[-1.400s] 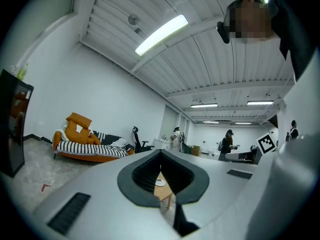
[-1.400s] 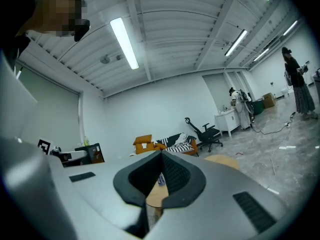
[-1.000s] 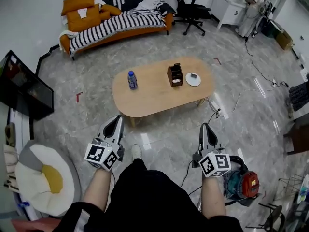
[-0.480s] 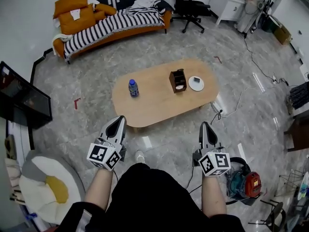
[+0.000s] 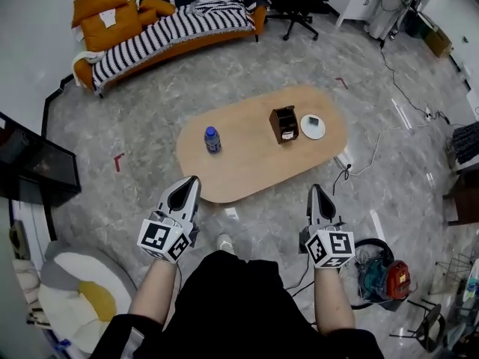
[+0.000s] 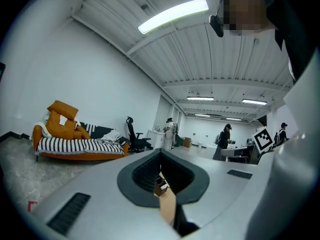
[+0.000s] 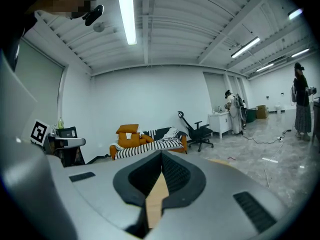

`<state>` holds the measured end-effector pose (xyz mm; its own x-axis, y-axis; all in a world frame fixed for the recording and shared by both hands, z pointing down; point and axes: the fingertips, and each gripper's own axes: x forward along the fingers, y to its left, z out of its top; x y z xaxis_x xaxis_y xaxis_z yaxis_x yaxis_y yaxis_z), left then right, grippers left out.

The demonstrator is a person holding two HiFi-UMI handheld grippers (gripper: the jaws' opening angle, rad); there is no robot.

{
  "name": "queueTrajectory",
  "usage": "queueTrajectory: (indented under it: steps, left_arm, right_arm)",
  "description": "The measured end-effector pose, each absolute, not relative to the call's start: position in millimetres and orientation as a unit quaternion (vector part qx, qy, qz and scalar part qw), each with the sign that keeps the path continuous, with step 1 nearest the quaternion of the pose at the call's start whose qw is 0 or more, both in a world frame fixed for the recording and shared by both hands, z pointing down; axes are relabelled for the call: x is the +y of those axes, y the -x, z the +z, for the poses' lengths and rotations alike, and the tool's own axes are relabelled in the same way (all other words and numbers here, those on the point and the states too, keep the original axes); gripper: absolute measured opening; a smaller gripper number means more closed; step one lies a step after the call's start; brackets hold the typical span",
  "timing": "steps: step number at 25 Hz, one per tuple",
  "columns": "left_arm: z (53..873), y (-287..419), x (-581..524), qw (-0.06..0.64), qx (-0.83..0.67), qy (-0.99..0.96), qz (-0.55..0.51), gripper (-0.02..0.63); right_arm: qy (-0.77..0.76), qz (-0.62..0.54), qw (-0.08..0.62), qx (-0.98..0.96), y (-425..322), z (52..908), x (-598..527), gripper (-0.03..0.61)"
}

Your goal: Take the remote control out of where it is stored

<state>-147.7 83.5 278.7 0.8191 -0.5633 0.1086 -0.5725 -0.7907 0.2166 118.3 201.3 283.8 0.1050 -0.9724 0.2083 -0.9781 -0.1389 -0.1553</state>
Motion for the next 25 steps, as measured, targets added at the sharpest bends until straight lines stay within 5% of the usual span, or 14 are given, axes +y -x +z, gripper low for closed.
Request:
queueTrajectory:
  steps: [25]
  left_arm:
    - [331.5,50.3,-21.0,0.144,-0.283,-0.946,0.064,0.008]
  right_arm:
    - [-0.686,0.167,0.146,-0.693,-181.4,375.0,62.6,0.009]
